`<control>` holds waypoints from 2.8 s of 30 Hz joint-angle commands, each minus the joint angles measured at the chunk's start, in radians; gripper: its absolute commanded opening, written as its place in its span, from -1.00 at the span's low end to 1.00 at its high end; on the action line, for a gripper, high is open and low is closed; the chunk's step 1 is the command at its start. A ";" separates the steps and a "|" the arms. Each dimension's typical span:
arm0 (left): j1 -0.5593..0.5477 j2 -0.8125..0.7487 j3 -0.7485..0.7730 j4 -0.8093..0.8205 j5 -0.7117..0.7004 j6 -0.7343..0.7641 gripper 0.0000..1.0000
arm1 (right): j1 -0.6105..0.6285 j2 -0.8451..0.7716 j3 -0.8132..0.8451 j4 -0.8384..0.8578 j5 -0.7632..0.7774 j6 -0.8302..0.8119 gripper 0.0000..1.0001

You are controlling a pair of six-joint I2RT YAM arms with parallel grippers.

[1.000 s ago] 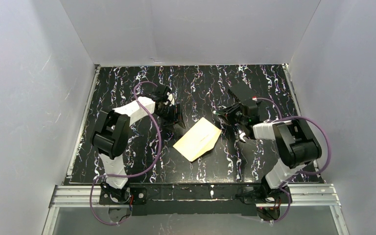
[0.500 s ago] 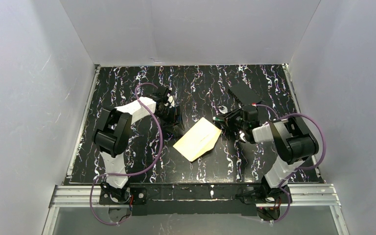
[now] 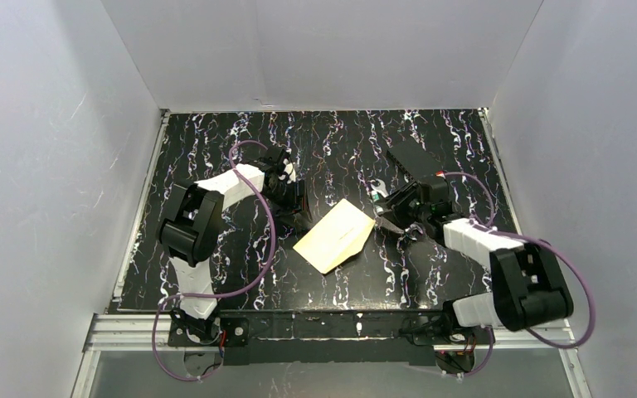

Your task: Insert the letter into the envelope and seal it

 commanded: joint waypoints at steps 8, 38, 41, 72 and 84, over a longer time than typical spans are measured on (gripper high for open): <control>-0.001 0.024 -0.009 0.025 0.074 0.016 -0.08 | -0.004 -0.255 0.015 -0.650 0.007 -0.348 -0.56; -0.044 0.018 -0.151 0.065 0.088 -0.146 -0.39 | 0.147 0.073 0.100 -0.146 -0.194 -0.158 -0.68; -0.044 0.040 -0.127 0.049 0.066 -0.142 -0.40 | 0.159 0.102 0.120 -0.128 -0.199 -0.164 -0.67; -0.060 0.101 -0.053 0.067 0.102 -0.176 -0.60 | 0.438 0.378 0.473 -0.531 0.185 -0.368 -0.62; -0.017 0.018 0.024 0.011 0.121 -0.162 -0.73 | 0.568 0.504 0.563 -0.762 0.458 -0.466 -0.64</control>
